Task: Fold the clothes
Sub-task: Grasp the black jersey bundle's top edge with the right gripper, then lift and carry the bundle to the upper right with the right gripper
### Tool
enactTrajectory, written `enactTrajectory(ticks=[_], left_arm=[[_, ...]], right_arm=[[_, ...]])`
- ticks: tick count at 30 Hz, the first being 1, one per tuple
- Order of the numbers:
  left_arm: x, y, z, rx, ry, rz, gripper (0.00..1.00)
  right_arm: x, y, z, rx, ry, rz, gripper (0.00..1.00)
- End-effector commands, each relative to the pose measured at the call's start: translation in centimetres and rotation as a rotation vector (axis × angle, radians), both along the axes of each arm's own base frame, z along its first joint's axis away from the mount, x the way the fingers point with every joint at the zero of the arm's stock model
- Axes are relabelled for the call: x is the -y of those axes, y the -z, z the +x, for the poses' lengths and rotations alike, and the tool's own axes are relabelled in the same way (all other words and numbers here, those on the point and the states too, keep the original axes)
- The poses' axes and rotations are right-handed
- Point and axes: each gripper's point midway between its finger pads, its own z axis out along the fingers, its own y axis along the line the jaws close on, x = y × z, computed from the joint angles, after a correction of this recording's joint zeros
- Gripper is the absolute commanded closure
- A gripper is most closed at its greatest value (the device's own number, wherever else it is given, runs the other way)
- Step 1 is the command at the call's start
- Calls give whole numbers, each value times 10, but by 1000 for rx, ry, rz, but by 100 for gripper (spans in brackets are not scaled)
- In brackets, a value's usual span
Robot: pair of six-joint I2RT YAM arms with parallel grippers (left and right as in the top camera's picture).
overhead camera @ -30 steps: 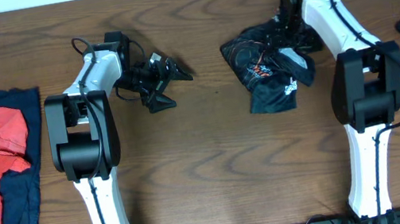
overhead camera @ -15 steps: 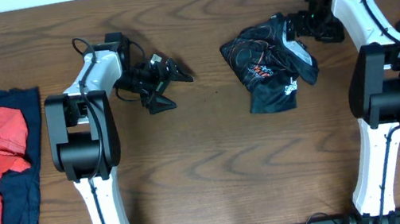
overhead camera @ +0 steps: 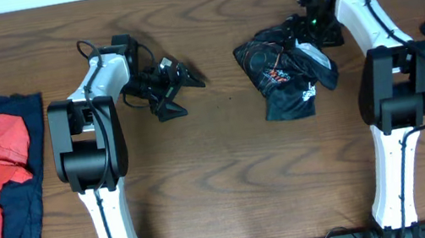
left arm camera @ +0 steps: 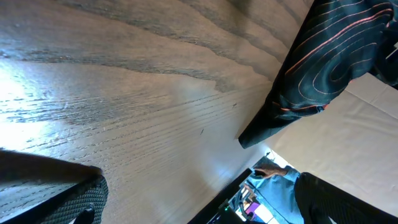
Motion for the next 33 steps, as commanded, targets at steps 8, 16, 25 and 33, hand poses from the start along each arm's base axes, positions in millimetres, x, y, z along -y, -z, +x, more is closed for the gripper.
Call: enactTrajectory(ticks=[8,16,25,33], left_arm=[[-18,51,-22,-81,42,141,2],[-18,51,-22,-82,42,141,2],[-18,51,-22,-80,42,141,2],[-17,51,-22,-80,43,141,2]], right_arm=[[-37,80,-47,-235,-77,92,83],[-35,79,-46,-225,-96,86,99],[-8,29,-26,-159,-74,7,99],[22,-93,3,71,-31,-102,99]])
